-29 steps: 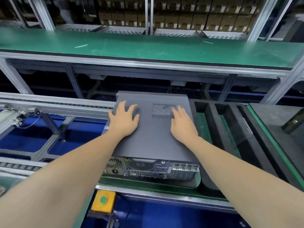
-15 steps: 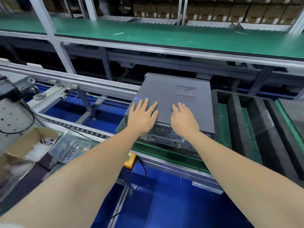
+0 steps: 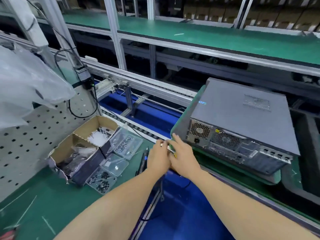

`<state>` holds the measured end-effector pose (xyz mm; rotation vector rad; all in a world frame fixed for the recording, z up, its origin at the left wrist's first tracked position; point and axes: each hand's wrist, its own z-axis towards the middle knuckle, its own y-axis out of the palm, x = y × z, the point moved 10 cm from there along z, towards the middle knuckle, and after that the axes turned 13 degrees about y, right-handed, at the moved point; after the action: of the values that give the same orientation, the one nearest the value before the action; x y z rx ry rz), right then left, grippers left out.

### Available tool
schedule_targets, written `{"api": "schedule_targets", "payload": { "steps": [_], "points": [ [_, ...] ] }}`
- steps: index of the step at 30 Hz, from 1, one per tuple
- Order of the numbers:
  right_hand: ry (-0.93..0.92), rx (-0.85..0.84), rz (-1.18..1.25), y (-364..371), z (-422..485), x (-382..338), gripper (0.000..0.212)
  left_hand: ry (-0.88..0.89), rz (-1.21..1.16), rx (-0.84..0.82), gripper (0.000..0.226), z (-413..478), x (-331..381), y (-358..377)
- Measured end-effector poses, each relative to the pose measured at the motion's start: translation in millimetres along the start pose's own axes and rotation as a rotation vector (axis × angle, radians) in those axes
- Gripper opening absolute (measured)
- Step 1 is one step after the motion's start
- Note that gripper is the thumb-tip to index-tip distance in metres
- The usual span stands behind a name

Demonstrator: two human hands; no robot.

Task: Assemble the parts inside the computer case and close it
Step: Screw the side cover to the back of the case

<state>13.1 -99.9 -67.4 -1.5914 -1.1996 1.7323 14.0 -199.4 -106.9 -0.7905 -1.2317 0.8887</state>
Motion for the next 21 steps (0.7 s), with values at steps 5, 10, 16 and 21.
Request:
{"api": "schedule_targets", "payload": {
  "steps": [5,10,16,21],
  "points": [
    [0.361,-0.191,0.273,91,6,-14,0.04,-0.334,-0.081,0.01,0.033,-33,-121,-17],
    [0.498,-0.232,0.293,154,28,-27,0.039,-0.431,-0.082,0.02,0.031,-25,-194,-28],
    [0.655,-0.257,0.23,204,45,-20,0.062,-0.369,0.189,-0.175,0.034,6,-250,-22],
    [0.703,-0.303,0.267,212,49,-12,0.045,-0.187,0.391,-0.353,0.026,27,-253,-5]
  ]
}}
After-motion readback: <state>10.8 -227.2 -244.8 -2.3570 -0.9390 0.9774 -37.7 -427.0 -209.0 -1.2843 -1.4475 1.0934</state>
